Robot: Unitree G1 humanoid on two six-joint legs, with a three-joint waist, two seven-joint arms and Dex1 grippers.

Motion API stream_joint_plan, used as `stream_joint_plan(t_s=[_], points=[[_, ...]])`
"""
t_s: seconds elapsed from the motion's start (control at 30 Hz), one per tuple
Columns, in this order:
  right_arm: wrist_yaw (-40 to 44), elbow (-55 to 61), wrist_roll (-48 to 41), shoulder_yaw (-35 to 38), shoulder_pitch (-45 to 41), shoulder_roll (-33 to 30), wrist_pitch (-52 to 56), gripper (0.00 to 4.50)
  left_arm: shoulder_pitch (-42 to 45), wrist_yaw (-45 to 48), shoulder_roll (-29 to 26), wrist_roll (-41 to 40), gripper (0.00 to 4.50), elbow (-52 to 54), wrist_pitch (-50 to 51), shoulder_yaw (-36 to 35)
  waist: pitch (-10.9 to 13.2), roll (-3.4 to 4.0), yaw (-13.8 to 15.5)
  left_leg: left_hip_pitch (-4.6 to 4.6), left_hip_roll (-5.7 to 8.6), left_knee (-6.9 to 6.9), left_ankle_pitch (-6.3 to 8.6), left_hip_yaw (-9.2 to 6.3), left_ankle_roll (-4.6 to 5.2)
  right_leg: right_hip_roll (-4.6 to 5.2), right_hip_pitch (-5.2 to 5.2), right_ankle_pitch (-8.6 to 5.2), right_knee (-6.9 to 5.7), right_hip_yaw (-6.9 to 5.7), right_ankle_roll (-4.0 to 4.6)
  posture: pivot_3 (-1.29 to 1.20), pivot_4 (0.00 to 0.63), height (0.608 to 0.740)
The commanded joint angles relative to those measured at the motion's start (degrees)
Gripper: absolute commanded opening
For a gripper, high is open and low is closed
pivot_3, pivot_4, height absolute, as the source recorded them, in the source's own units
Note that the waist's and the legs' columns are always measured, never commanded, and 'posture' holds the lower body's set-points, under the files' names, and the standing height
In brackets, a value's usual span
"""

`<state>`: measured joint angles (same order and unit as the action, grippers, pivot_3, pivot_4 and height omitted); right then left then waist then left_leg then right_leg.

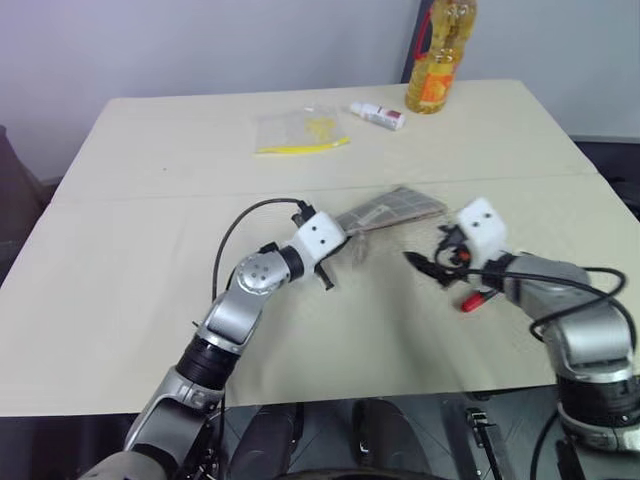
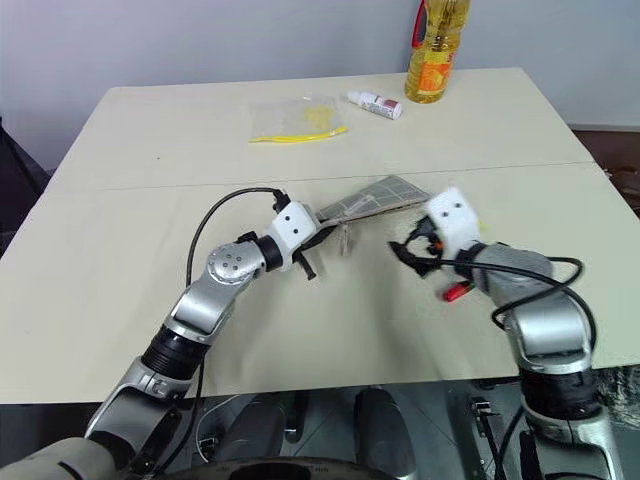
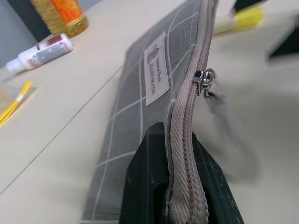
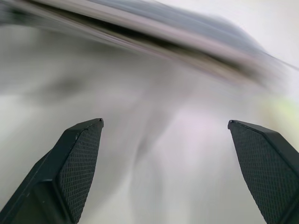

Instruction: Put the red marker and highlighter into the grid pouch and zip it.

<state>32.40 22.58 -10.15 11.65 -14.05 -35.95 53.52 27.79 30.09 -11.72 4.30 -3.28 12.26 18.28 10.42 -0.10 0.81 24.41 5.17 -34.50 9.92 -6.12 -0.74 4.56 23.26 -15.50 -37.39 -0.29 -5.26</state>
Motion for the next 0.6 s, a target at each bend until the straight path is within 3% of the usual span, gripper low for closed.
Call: stream_joint_plan(t_s=[0.03, 0.5, 0.6], points=[[-2.2, -2.5, 0.1, 5.6, 0.9, -1.2, -2.9, 4.43, 1.3, -3.0, 0.5, 0.4, 0.00, -2.4, -2.3, -2.5, 0.0, 0.00, -0.1, 0.00, 0.00, -0.03, 0.01, 0.00, 0.01, 0.00, -0.01, 0.00, 0.00, 0.00, 0.00, 0.00, 0.150, 0.740], [-3.0, -34.3, -2.5, 5.8, -13.2, 0.2, -11.3, 4.43, 3.4, -6.3, 1.9, 1.7, 0.00, -2.5, 2.1, -3.2, 0.0, 0.00, -0.1, 0.05, -0.01, -0.44, 0.13, 0.06, 0.21, -0.03, -0.17, 0.00, -0.04, 0.00, -0.02, 0.00, 0.150, 0.740], [-2.6, -37.3, -2.6, 5.0, -14.3, 0.3, -12.4, 3.63, 3.1, -6.4, 1.8, 1.6, 0.00, -1.5, 3.5, -3.3, 0.0, 0.00, -0.2, 0.05, -0.01, -0.45, 0.13, 0.06, 0.22, -0.03, -0.17, 0.00, -0.04, 0.00, -0.03, 0.00, 0.150, 0.740]])
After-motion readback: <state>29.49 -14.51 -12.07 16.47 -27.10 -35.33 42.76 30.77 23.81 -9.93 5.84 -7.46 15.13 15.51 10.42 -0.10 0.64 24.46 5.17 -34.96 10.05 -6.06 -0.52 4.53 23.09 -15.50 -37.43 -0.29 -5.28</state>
